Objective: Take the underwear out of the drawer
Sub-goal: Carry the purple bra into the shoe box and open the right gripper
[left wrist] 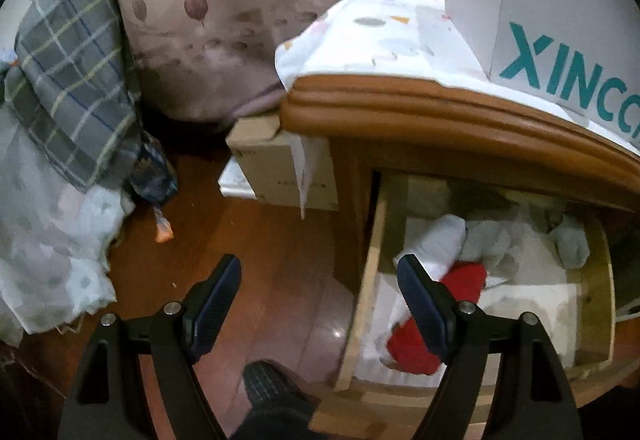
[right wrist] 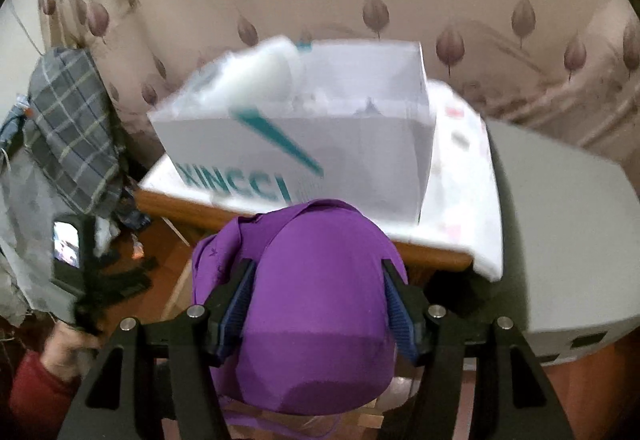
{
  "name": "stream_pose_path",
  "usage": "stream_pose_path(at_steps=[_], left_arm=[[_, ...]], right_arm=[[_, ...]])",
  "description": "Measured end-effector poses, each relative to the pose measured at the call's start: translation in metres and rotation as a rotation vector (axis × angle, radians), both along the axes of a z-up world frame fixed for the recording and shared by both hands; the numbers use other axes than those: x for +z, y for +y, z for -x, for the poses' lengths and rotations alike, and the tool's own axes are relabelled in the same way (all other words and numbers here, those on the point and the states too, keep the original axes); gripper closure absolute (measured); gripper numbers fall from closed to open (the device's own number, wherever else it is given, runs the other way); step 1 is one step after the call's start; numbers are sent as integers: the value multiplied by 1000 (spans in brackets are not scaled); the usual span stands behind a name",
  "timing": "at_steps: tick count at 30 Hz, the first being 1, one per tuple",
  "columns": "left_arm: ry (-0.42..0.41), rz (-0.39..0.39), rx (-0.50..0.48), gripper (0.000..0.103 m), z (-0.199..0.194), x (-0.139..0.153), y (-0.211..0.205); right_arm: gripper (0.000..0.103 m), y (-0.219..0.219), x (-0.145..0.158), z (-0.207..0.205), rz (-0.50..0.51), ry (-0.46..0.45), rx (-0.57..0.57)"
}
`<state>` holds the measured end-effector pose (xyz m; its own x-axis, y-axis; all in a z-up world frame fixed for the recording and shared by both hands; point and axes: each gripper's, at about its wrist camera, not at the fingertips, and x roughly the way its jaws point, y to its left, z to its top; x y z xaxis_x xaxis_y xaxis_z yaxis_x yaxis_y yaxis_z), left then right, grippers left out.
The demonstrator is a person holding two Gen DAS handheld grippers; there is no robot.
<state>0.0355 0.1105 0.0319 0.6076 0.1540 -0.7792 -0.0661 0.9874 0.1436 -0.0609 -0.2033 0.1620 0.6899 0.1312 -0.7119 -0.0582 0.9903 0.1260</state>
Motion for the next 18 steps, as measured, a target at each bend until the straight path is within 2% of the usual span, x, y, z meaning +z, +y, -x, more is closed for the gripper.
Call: stream_pose_path(at_steps=[3, 8, 11, 15, 18], left_arm=[[-30, -26, 8, 23, 2, 5, 1], [-2, 9, 32, 23, 0, 3, 11], [1, 32, 48, 23, -2, 3, 16], [12, 61, 56, 23, -2, 3, 21], [14, 66, 64, 23, -3, 3, 24]], right_arm=[[41, 0, 40, 0, -11, -41, 7], [41, 8, 121, -21, 1, -150, 18], [41, 9, 169, -48, 26, -226, 2], [40, 9, 200, -93, 75, -266, -36], [39, 9, 199, -125, 117, -255, -73]])
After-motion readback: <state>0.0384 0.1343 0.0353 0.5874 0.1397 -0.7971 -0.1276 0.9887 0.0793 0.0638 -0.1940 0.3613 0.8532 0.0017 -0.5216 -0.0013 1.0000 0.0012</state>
